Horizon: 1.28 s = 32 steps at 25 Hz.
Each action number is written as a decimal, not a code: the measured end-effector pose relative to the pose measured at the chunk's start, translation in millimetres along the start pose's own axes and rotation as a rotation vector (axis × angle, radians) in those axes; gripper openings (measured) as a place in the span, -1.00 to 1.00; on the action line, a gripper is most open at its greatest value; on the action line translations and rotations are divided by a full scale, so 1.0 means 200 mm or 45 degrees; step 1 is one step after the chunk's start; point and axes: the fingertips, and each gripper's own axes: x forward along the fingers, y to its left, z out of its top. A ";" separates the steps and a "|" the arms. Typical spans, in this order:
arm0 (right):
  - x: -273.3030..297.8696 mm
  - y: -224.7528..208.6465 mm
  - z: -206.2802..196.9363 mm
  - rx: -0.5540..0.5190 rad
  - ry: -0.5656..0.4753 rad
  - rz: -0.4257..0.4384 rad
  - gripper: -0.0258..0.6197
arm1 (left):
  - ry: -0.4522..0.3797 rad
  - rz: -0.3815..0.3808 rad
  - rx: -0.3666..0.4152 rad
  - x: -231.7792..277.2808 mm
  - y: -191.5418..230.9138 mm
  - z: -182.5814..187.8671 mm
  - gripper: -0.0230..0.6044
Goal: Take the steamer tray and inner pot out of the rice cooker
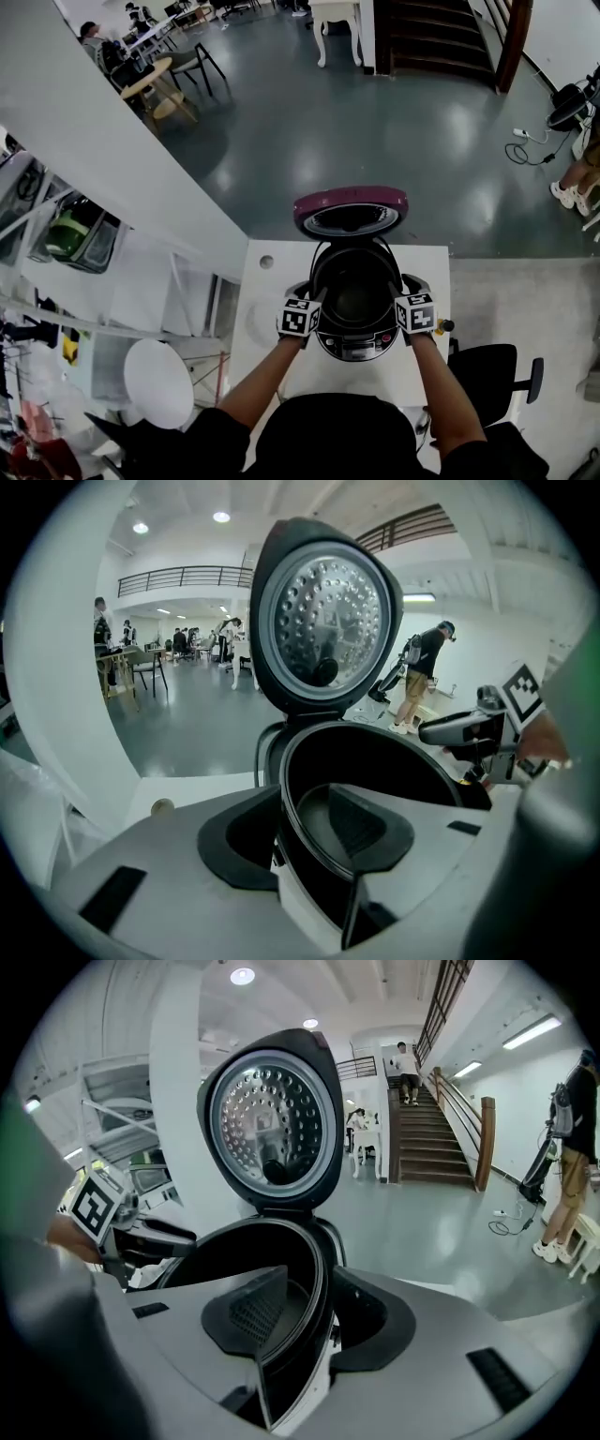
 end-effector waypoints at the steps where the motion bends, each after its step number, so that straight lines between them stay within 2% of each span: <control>1: 0.01 0.00 -0.01 -0.005 0.014 0.004 -0.54 | 0.011 0.001 0.006 0.02 0.00 -0.01 -0.45; 7: 0.10 -0.01 -0.07 -0.026 0.084 0.019 -0.54 | 0.013 0.040 0.055 0.04 0.02 -0.01 -0.48; 10: 0.12 -0.01 -0.09 -0.074 0.121 0.022 -0.54 | 0.010 0.053 0.050 0.04 0.01 -0.01 -0.48; 15: 0.12 -0.02 -0.10 -0.092 0.118 0.012 -0.55 | 0.064 0.111 0.108 0.04 0.00 -0.03 -0.56; 19: 0.13 -0.01 -0.10 -0.100 0.125 0.019 -0.55 | 0.069 0.145 0.102 0.04 0.03 -0.03 -0.66; 24: 0.15 -0.01 -0.09 -0.115 0.142 0.016 -0.56 | 0.076 0.208 0.121 0.04 0.04 -0.03 -0.66; 26: 0.15 0.00 -0.09 -0.131 0.151 0.009 -0.69 | 0.081 0.220 0.139 0.03 0.05 -0.03 -0.66; 32: 0.16 -0.02 -0.08 -0.112 0.147 0.002 -0.71 | 0.083 0.228 0.130 0.04 0.04 -0.03 -0.66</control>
